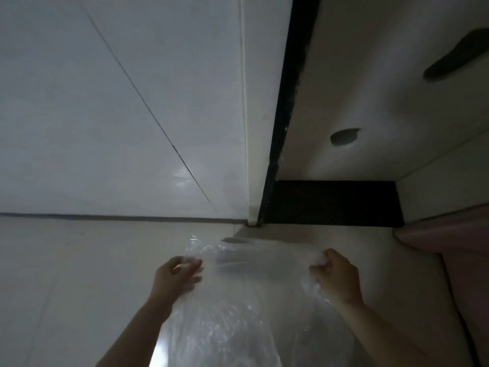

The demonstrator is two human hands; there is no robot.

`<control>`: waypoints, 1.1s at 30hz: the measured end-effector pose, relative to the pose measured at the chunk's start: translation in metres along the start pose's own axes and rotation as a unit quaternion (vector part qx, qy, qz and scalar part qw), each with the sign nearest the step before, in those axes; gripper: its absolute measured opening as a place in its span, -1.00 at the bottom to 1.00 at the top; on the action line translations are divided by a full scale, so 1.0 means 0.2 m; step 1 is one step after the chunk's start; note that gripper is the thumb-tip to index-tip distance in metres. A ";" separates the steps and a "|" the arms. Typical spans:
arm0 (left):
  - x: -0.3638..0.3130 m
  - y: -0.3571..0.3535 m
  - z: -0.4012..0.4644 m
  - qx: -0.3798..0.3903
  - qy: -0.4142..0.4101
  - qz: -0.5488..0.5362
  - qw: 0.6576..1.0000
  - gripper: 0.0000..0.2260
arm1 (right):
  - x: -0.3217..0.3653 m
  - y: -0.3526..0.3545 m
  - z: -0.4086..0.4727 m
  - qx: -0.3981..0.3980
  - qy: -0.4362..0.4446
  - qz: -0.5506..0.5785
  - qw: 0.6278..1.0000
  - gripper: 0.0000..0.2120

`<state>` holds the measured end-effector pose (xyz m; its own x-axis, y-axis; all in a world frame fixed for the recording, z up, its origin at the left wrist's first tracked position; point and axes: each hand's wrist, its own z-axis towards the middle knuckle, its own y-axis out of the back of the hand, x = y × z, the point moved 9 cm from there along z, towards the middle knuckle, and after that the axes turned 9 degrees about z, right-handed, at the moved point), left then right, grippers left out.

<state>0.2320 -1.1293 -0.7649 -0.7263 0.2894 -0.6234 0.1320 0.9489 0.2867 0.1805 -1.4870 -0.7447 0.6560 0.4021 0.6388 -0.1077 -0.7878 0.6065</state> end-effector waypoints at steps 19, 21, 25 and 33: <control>0.58 -0.45 0.88 -0.029 -0.120 0.285 0.950 -0.51 | -0.49 -1.04 0.51 0.183 0.087 -0.123 0.971 -0.31; 0.60 -0.47 0.92 -0.024 -0.141 0.328 0.934 -0.46 | -0.53 -1.11 0.51 0.216 0.078 -0.157 0.961 -0.24; 0.60 -0.53 0.98 -0.019 -0.177 0.440 0.880 -0.40 | -0.59 -1.22 0.55 0.225 0.051 -0.176 0.957 -0.20; 0.90 -0.42 0.77 -0.004 -0.063 0.324 0.944 0.03 | -0.64 -1.24 0.59 0.201 0.061 -0.129 0.969 -0.35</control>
<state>0.1937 -1.1368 -1.0136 -0.4083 0.8219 -0.3972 0.5160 0.5667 0.6423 0.2116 -1.3981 -1.0320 0.5261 0.6431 0.5565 0.3643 -0.7617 0.5358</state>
